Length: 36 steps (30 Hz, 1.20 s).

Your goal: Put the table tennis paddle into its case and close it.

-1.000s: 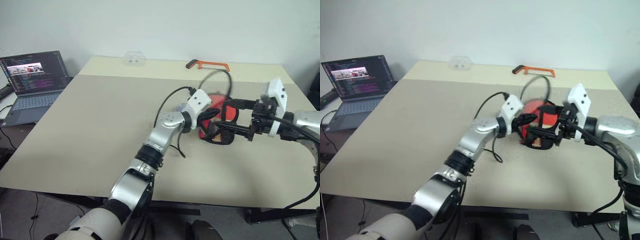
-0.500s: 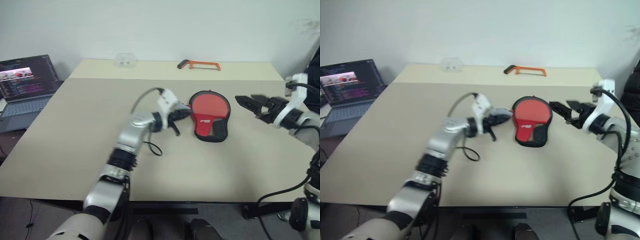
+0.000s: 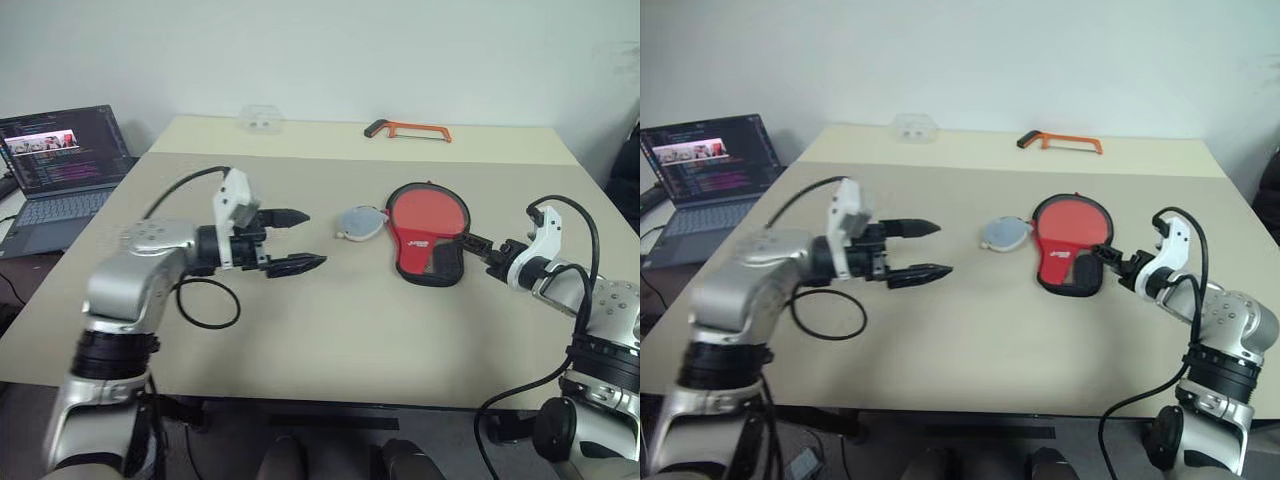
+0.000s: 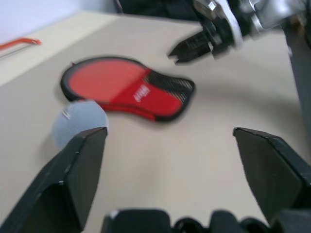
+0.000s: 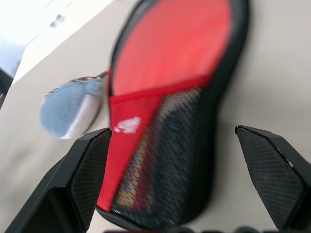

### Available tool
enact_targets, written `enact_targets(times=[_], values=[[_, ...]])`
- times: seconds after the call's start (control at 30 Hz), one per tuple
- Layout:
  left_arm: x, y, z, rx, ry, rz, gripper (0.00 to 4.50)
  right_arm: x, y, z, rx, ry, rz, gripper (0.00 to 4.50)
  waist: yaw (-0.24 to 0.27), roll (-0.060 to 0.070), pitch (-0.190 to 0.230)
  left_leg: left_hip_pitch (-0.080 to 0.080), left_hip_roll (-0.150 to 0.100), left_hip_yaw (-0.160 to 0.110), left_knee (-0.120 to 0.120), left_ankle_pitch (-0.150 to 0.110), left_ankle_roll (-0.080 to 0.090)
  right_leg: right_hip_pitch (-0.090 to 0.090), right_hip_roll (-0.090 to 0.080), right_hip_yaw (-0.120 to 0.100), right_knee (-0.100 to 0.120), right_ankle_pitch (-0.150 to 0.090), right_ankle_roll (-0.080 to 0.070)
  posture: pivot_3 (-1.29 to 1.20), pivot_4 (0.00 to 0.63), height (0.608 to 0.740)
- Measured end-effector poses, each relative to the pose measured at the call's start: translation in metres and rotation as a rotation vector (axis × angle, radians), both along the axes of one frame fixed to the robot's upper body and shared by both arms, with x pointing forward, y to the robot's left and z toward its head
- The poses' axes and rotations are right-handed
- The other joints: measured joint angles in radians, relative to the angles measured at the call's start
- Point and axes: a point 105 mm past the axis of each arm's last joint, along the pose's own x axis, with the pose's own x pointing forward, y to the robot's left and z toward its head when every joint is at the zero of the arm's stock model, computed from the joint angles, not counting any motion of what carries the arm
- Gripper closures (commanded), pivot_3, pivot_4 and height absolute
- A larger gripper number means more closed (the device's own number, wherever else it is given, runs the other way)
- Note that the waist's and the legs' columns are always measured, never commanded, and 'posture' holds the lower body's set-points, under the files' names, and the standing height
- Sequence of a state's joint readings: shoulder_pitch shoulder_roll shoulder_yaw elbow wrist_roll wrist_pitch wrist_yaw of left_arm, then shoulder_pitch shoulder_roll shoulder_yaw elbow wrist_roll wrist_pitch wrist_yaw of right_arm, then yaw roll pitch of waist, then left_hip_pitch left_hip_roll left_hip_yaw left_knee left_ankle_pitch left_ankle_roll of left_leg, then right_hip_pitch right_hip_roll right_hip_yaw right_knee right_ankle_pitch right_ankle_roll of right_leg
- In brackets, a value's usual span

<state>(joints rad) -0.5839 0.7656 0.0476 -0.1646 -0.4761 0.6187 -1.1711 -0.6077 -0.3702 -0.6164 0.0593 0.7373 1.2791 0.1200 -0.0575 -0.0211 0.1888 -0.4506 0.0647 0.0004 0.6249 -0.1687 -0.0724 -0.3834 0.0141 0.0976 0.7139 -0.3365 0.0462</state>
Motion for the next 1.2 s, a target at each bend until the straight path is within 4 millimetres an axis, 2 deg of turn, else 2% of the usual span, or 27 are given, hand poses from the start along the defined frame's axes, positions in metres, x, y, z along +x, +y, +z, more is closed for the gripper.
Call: enact_targets(times=[0.1, 0.23, 0.4, 0.63, 0.77, 1.0, 1.1, 1.2], values=[[-0.007, 0.009, -0.01, 0.053, 0.02, 0.003, 0.05, -0.001, -0.002, -0.011, 0.052, 0.038, -0.019, 0.0, -0.001, 0.0, 0.0, 0.0, 0.0, 0.0, 0.0, 0.0, 0.0, 0.0, 0.0, 0.0, 0.0, 0.0, 0.0, 0.0, 0.15, 0.74], [-0.009, 0.014, -0.013, 0.074, 0.024, 0.022, 0.05, -0.002, 0.004, -0.025, 0.093, 0.072, -0.008, 0.0, -0.001, 0.0, 0.0, 0.0, 0.0, 0.0, 0.0, 0.0, 0.0, 0.0, 0.0, 0.0, 0.0, 0.0, 0.0, 0.0, 0.15, 0.74], [-0.012, 0.011, -0.014, 0.068, 0.017, 0.025, 0.05, 0.0, 0.013, -0.027, 0.129, 0.06, 0.004, 0.0, -0.006, -0.001, -0.001, 0.0, 0.001, 0.0, 0.0, 0.0, 0.0, 0.0, 0.001, 0.0, 0.0, 0.0, 0.0, 0.0, 0.15, 0.74], [-0.01, 0.012, -0.014, 0.062, 0.011, 0.053, 0.05, -0.004, 0.054, -0.027, 0.226, 0.052, 0.156, 0.0, -0.029, -0.001, 0.0, 0.001, 0.002, 0.001, -0.002, 0.0, 0.0, -0.001, 0.002, 0.001, 0.0, 0.0, 0.0, 0.0, 0.15, 0.74], [-0.01, 0.012, -0.014, 0.061, 0.011, 0.057, 0.05, -0.005, 0.071, -0.024, 0.258, 0.046, 0.22, 0.0, -0.028, -0.001, 0.0, 0.0, 0.002, 0.001, -0.002, 0.0, 0.0, -0.001, 0.002, 0.001, 0.0, 0.0, 0.0, 0.0, 0.15, 0.74], [-0.008, 0.013, -0.015, 0.06, 0.007, 0.073, 0.05, 0.001, 0.074, -0.025, 0.239, 0.048, 0.204, 0.0, -0.027, -0.001, 0.0, 0.0, 0.001, 0.001, -0.002, 0.0, 0.0, -0.002, 0.001, 0.001, 0.0, 0.0, 0.0, 0.0, 0.15, 0.74], [-0.009, 0.013, -0.016, 0.061, 0.01, 0.074, 0.0, 0.009, 0.073, -0.027, 0.221, 0.053, 0.163, 0.68, -0.027, -0.001, 0.0, 0.0, 0.001, 0.001, -0.002, 0.0, 0.0, -0.002, 0.001, 0.001, 0.0, 0.0, 0.0, 0.0, 0.15, 0.74], [-0.009, 0.013, -0.017, 0.062, 0.014, 0.076, 0.0, 0.013, 0.073, -0.032, 0.203, 0.067, 0.136, 1.71, -0.027, -0.001, 0.0, 0.0, 0.002, 0.001, -0.002, 0.0, 0.0, -0.002, 0.001, 0.001, 0.0, 0.0, 0.0, 0.0, 0.15, 0.74]])
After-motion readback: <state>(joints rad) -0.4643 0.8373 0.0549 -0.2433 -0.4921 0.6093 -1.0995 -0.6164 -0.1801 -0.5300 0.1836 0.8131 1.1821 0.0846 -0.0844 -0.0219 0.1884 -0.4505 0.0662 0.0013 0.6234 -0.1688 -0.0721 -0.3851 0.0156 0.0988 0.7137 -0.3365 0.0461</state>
